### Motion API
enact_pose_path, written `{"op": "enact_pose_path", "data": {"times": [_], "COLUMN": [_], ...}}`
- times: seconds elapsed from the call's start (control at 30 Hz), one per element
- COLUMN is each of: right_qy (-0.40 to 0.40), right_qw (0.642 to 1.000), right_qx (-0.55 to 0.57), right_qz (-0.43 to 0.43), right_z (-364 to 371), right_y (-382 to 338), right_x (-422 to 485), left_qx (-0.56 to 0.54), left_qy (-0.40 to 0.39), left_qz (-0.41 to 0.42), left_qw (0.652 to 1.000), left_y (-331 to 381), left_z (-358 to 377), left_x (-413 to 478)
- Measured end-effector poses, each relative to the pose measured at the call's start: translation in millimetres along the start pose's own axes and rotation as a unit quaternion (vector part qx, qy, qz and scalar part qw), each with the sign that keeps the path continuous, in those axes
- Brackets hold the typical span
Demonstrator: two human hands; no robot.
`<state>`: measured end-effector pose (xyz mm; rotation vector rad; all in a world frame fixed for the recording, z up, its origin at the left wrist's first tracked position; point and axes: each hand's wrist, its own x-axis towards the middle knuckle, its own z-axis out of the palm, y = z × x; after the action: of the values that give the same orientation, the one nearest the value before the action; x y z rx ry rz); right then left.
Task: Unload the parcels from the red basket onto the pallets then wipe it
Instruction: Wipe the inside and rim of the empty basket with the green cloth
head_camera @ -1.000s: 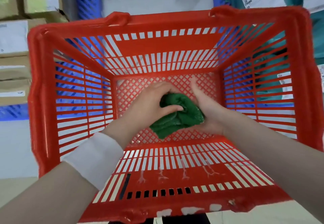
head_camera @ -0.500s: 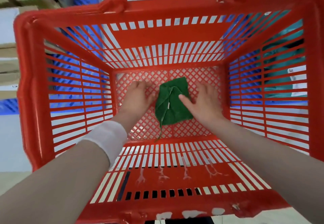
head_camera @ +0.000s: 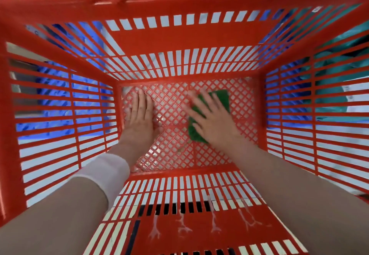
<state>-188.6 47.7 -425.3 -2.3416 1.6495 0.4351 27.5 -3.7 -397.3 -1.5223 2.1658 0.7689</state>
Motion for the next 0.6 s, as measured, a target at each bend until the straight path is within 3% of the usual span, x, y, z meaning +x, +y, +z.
{"op": "enact_pose_path", "data": {"times": [0.07,0.13,0.23,0.3,0.37,0.47,0.6], "right_qy": [0.043,0.110,0.181,0.212,0.190,0.143,0.168], "right_qw": [0.984,0.940,0.884,0.856,0.844,0.856,0.860], "right_qx": [0.055,0.127,0.180,0.188,0.194,0.202,0.203], "right_qz": [0.165,0.298,0.392,0.433,0.463,0.454,0.437], "right_z": [1.8,1.5,2.9,2.6,4.5,9.3,7.7], "right_y": [24.6,36.5,16.4,-3.1,-15.3,-12.4,4.0], "right_x": [-13.3,-17.7,-2.3,5.2,-1.1,-8.5,8.6], "left_qx": [-0.007,-0.007,-0.006,-0.013,-0.012,-0.017,-0.030], "left_qy": [0.002,0.007,0.007,0.010,0.007,0.012,0.018], "left_qz": [0.001,0.000,0.001,0.002,0.004,0.006,0.009], "left_qw": [1.000,1.000,1.000,1.000,1.000,1.000,0.999], "left_y": [0.7,0.8,0.0,-0.3,0.4,-0.3,-0.8], "left_z": [-0.3,0.1,1.1,1.2,0.1,0.9,2.4], "left_x": [0.7,0.9,-0.1,0.5,0.3,0.4,0.3]}}
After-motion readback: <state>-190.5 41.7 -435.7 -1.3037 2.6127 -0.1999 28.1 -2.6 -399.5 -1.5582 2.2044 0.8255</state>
